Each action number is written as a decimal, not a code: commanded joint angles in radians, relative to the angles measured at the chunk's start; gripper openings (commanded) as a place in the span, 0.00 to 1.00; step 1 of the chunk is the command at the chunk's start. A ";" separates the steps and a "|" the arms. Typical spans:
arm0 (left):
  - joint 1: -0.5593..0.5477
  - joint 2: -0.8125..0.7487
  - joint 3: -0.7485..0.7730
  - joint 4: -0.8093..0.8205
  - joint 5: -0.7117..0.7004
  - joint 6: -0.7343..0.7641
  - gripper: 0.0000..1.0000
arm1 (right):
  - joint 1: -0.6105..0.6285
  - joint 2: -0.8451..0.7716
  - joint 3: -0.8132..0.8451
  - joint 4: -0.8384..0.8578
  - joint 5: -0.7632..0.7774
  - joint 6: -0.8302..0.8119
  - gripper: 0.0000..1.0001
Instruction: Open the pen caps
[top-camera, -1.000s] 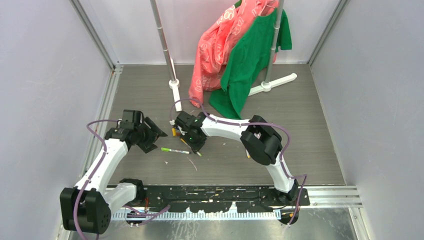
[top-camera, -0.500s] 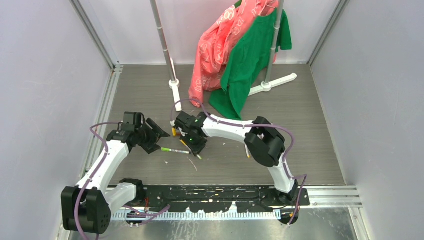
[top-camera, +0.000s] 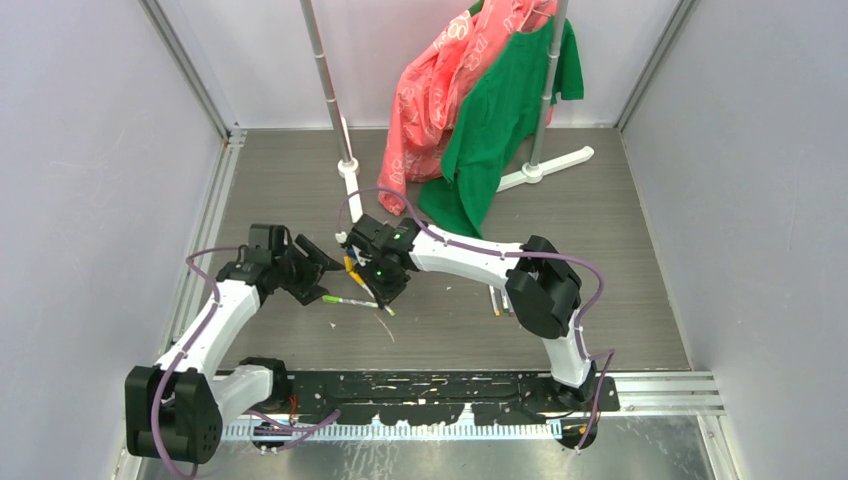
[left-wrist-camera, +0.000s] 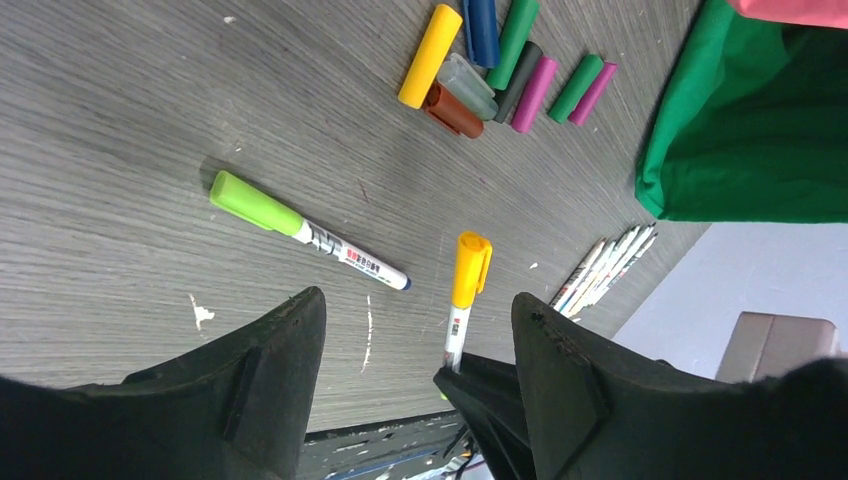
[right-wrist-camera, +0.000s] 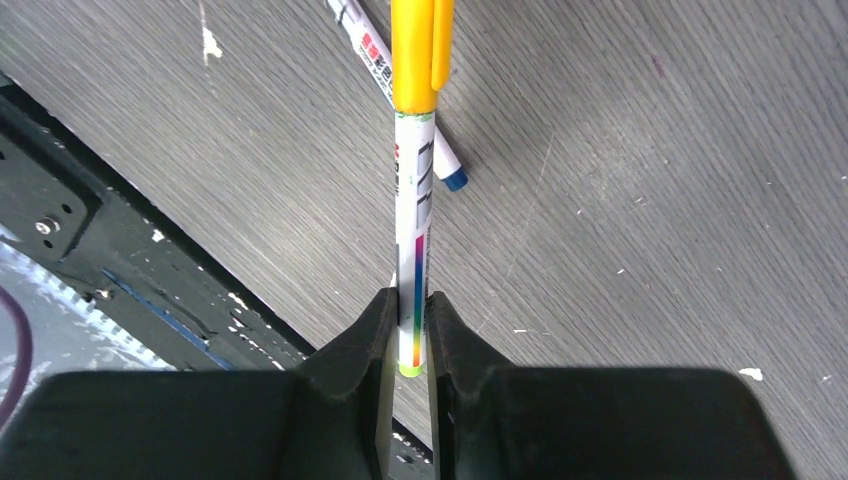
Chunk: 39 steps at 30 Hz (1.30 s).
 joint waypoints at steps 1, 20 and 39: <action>0.007 0.012 0.005 0.070 0.037 -0.023 0.68 | 0.007 -0.052 0.071 -0.002 -0.043 0.021 0.01; 0.007 0.057 0.004 0.118 0.050 -0.040 0.59 | 0.028 0.007 0.202 -0.054 -0.122 0.019 0.01; 0.007 0.046 0.021 0.122 0.072 -0.032 0.34 | 0.030 0.074 0.267 -0.083 -0.152 0.011 0.01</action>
